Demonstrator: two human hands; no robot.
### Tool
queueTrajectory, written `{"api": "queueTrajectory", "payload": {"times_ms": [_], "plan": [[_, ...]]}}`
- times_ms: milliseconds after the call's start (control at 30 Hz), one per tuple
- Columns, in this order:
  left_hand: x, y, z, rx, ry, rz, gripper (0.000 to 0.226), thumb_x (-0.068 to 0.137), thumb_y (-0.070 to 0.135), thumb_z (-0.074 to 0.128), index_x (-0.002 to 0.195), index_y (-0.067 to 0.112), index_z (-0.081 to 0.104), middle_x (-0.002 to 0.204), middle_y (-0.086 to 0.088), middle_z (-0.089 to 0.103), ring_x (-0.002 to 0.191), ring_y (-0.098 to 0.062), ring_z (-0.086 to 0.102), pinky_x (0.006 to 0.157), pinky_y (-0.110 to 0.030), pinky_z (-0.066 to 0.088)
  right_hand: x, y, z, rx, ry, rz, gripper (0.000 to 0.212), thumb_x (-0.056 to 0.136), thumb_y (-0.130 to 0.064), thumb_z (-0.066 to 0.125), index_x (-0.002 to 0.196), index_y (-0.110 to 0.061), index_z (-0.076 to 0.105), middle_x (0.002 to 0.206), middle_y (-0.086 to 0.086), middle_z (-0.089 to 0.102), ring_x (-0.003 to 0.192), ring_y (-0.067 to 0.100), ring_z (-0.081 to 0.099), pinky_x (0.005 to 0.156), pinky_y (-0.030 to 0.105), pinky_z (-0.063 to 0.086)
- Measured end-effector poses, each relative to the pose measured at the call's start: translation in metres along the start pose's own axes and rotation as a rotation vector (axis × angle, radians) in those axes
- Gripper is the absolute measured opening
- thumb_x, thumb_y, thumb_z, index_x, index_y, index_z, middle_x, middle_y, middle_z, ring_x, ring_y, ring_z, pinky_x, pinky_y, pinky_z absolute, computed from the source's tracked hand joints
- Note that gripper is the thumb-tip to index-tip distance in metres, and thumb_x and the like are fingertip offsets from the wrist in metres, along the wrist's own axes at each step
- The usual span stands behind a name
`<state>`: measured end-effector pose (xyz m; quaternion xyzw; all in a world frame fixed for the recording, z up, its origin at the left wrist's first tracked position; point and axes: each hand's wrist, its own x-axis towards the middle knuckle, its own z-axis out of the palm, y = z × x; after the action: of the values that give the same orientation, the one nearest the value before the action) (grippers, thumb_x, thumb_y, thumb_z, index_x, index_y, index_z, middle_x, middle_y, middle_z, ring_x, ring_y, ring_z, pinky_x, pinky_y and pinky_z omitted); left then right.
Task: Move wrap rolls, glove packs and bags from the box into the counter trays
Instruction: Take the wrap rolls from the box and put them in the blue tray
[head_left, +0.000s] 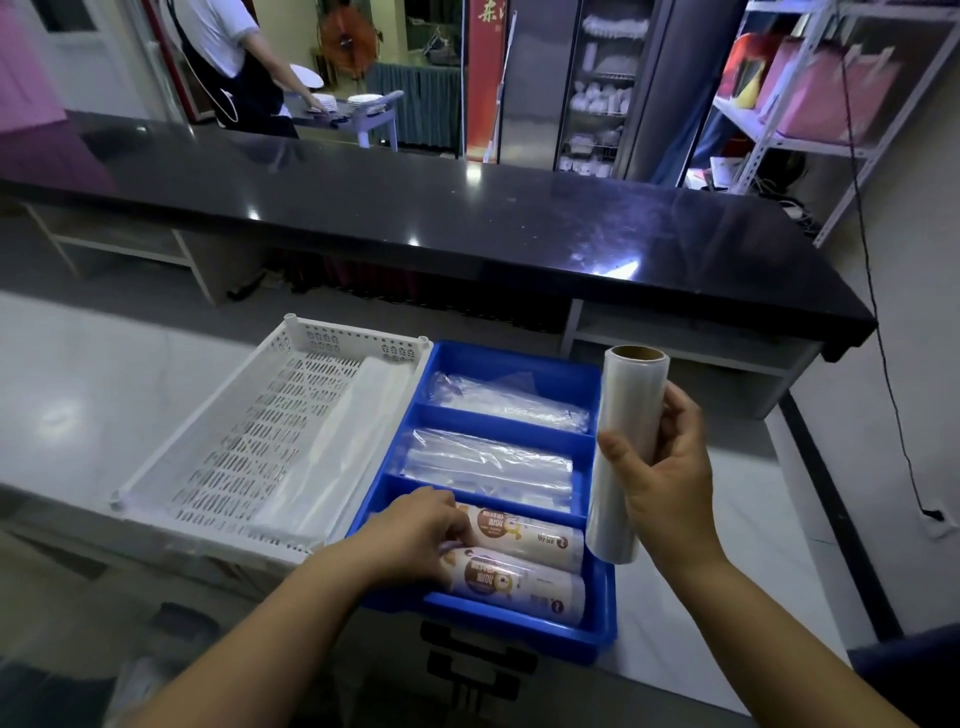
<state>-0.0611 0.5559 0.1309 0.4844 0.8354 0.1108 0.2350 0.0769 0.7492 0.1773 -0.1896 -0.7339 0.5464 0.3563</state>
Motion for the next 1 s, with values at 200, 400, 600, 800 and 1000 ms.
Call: {"api": "queueTrajectory", "payload": {"times_ms": [200, 400, 600, 800, 1000], "plan": [[-0.006, -0.003, 0.006, -0.017, 0.091, -0.026, 0.028, 0.071, 0.03, 0.074, 0.094, 0.024, 0.06, 0.104, 0.007, 0.052, 0.095, -0.009, 0.049, 0.082, -0.022, 0.045, -0.001, 0.003, 0.021, -0.11, -0.136, -0.041, 0.054, 0.071, -0.037, 0.069, 0.111, -0.051, 0.035, 0.109, -0.032, 0.046, 0.096, -0.005, 0.056, 0.061, 0.002, 0.047], [-0.051, -0.025, -0.026, -0.193, 0.535, -0.17, 0.015, 0.075, 0.025, 0.073, 0.087, 0.027, 0.064, 0.085, 0.011, 0.063, 0.08, -0.006, 0.058, 0.073, -0.026, 0.048, -0.009, 0.008, 0.05, -0.56, -0.467, -0.276, 0.065, 0.072, -0.039, 0.075, 0.128, -0.036, 0.041, 0.116, -0.019, 0.05, 0.098, 0.005, 0.053, 0.078, 0.019, 0.046], [-0.111, -0.053, -0.02, -0.222, 0.759, -0.358, 0.015, 0.075, 0.025, 0.073, 0.074, 0.036, 0.061, 0.07, 0.016, 0.064, 0.069, 0.001, 0.059, 0.061, -0.022, 0.047, -0.023, 0.02, 0.088, -0.985, -0.759, -0.464, 0.061, 0.08, -0.046, 0.062, 0.132, -0.025, 0.038, 0.124, 0.0, 0.052, 0.105, 0.025, 0.052, 0.077, 0.034, 0.042], [-0.14, -0.065, -0.001, -0.253, 0.772, -0.432, 0.023, 0.074, 0.024, 0.073, 0.067, 0.04, 0.059, 0.067, 0.021, 0.062, 0.069, 0.002, 0.059, 0.057, -0.017, 0.042, -0.032, 0.031, 0.1, -1.017, -0.839, -0.399, 0.053, 0.076, -0.048, 0.064, 0.119, -0.027, 0.041, 0.116, -0.003, 0.051, 0.099, 0.021, 0.051, 0.07, 0.032, 0.036], [-0.164, -0.069, 0.001, -0.27, 0.739, -0.498, 0.017, 0.079, 0.022, 0.07, 0.073, 0.036, 0.062, 0.072, 0.014, 0.063, 0.072, -0.004, 0.058, 0.064, -0.031, 0.05, -0.023, 0.013, 0.114, -1.01, -0.873, -0.435, 0.059, 0.079, -0.057, 0.056, 0.128, -0.029, 0.04, 0.127, -0.005, 0.053, 0.11, 0.019, 0.049, 0.087, 0.031, 0.041]]}}
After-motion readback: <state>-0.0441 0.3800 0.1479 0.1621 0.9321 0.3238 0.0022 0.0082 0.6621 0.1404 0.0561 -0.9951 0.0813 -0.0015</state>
